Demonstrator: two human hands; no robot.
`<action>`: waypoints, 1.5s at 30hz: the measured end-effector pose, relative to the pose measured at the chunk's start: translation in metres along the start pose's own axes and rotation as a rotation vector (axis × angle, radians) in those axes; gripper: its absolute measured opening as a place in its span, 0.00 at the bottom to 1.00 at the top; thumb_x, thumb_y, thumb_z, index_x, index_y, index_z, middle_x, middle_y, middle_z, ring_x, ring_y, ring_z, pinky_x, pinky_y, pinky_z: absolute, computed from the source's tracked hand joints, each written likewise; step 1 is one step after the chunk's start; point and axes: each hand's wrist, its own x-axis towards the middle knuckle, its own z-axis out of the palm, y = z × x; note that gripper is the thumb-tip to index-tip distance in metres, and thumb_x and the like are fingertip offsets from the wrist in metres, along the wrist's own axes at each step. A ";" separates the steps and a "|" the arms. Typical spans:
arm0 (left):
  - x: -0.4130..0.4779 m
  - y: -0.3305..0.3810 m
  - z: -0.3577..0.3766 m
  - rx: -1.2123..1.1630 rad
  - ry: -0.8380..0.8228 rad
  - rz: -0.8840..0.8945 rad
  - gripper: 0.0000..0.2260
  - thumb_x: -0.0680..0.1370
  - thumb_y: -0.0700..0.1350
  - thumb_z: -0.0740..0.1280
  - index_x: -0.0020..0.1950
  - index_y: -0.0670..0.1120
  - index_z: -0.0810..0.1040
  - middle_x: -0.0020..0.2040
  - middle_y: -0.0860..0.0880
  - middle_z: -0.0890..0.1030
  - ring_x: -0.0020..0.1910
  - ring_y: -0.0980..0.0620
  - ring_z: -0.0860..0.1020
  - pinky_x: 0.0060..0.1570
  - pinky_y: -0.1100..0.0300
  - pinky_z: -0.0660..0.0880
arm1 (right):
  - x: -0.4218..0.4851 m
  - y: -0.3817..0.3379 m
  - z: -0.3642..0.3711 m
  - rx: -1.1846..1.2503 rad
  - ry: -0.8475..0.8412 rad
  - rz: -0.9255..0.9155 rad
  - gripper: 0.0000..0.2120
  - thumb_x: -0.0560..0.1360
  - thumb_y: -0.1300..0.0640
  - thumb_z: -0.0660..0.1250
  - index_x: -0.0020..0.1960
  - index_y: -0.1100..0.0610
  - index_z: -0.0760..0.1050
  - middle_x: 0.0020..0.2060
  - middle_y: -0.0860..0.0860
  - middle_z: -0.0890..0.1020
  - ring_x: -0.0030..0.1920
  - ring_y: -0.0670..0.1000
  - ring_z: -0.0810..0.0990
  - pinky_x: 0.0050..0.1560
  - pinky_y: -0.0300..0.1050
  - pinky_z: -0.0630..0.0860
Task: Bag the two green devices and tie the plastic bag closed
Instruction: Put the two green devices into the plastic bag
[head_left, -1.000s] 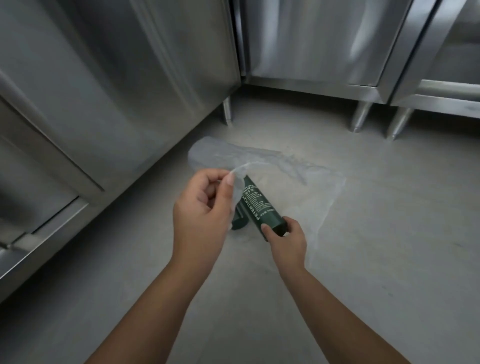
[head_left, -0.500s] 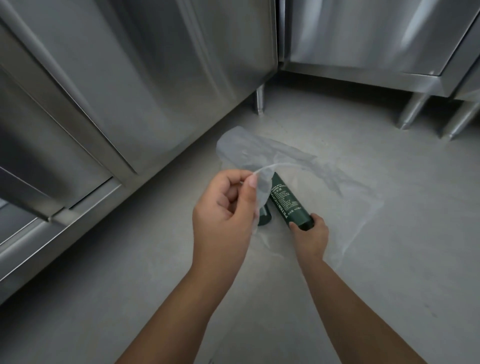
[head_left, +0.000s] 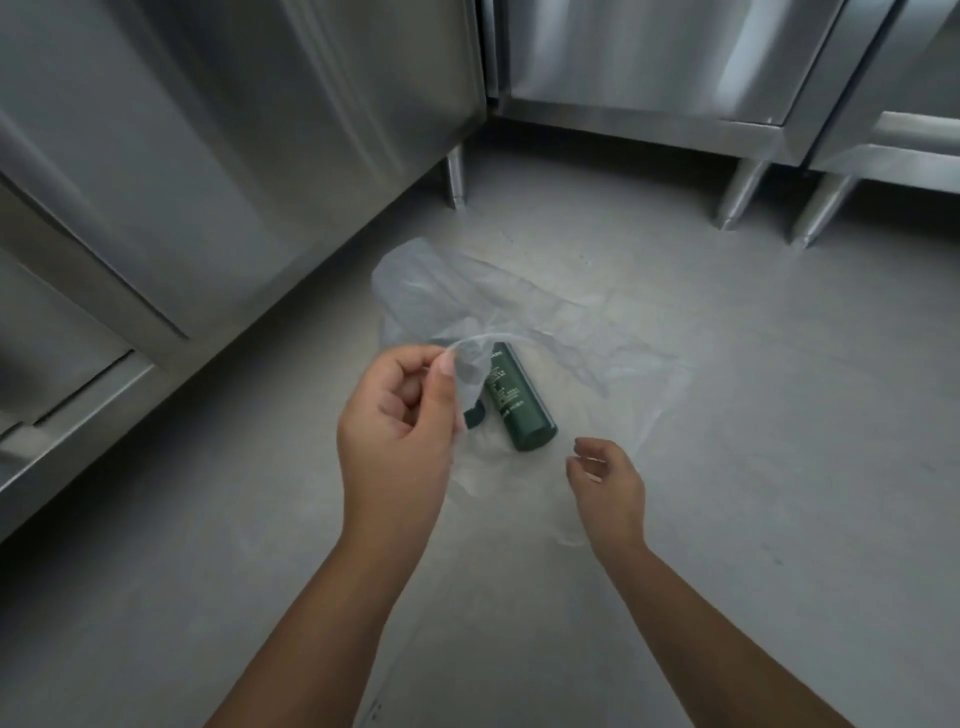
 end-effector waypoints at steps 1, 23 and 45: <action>-0.001 -0.001 0.002 -0.011 0.004 -0.004 0.06 0.76 0.42 0.64 0.40 0.49 0.75 0.25 0.53 0.75 0.23 0.59 0.70 0.25 0.68 0.68 | -0.003 0.006 -0.009 -0.006 0.046 -0.001 0.09 0.73 0.64 0.65 0.54 0.62 0.75 0.50 0.56 0.79 0.46 0.51 0.77 0.37 0.22 0.71; -0.015 -0.002 -0.009 -0.034 0.061 -0.026 0.06 0.76 0.42 0.64 0.39 0.48 0.75 0.26 0.53 0.75 0.23 0.58 0.70 0.25 0.67 0.68 | -0.002 0.036 -0.028 0.001 0.080 0.170 0.18 0.72 0.59 0.68 0.61 0.59 0.71 0.49 0.58 0.80 0.49 0.56 0.78 0.58 0.52 0.74; -0.034 0.004 0.063 -0.084 -0.095 -0.038 0.06 0.77 0.40 0.62 0.40 0.46 0.74 0.25 0.54 0.74 0.23 0.59 0.70 0.25 0.69 0.69 | -0.025 0.003 -0.095 0.295 0.241 0.083 0.09 0.71 0.68 0.67 0.37 0.56 0.77 0.24 0.50 0.78 0.24 0.42 0.75 0.32 0.35 0.75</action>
